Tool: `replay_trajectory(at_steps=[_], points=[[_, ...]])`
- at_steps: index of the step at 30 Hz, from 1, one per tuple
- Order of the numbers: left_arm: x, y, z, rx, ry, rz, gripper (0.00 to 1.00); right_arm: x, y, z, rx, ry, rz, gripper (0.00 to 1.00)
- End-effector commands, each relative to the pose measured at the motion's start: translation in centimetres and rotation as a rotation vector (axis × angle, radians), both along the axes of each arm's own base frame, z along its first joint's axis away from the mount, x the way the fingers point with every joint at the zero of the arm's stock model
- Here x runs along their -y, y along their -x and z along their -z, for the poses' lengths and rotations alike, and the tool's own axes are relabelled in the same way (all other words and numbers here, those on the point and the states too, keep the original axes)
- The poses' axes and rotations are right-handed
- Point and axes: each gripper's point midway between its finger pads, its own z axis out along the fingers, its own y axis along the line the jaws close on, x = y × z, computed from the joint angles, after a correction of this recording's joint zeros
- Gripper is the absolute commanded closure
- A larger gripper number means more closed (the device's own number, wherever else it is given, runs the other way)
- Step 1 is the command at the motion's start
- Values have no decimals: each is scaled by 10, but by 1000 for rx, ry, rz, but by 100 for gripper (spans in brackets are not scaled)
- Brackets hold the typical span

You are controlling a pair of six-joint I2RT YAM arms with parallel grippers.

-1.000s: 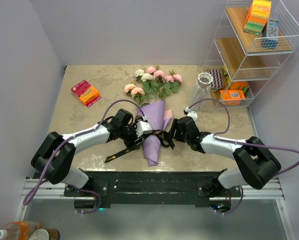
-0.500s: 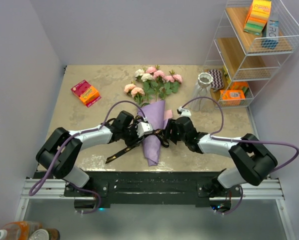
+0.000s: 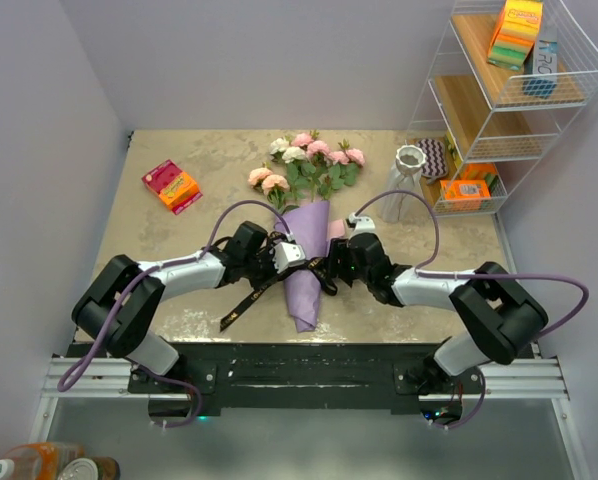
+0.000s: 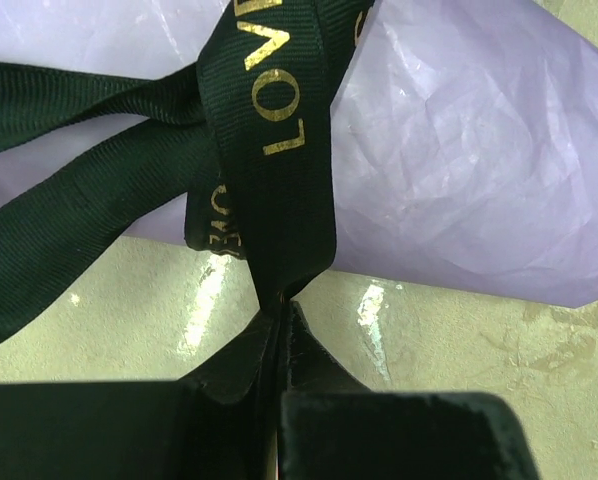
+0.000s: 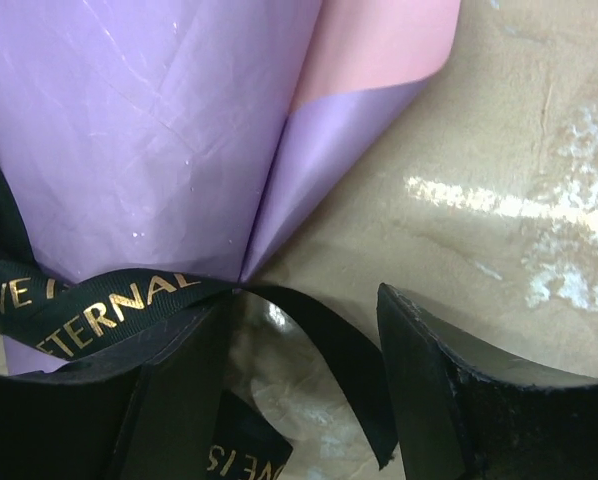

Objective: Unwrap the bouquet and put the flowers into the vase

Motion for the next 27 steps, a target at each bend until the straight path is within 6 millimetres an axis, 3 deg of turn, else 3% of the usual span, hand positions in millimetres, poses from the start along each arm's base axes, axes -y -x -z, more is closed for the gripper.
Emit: replay_trajectory(at_steps=[1,8,11,12,17,25,27], points=[[-2,-2,2,-6,-28,-11,100,-24,-23,-36,145,-49,-75,38],[2,-4,-6,-14,-23,-9,100,-41,-22,-50,195,-101,-165,51],[5,-6,-14,-17,-16,-5,100,-42,-20,-54,204,-112,-183,69],[7,-8,-19,-11,-7,-1,100,-43,-18,-54,205,-113,-187,80],[11,-12,-38,9,11,-4,100,-38,-15,-62,220,-110,-194,100],[13,-14,-62,26,33,-7,100,-36,-8,-83,246,-127,-214,100],[13,-14,-64,31,37,-7,100,-37,-4,-85,227,-148,-204,88]])
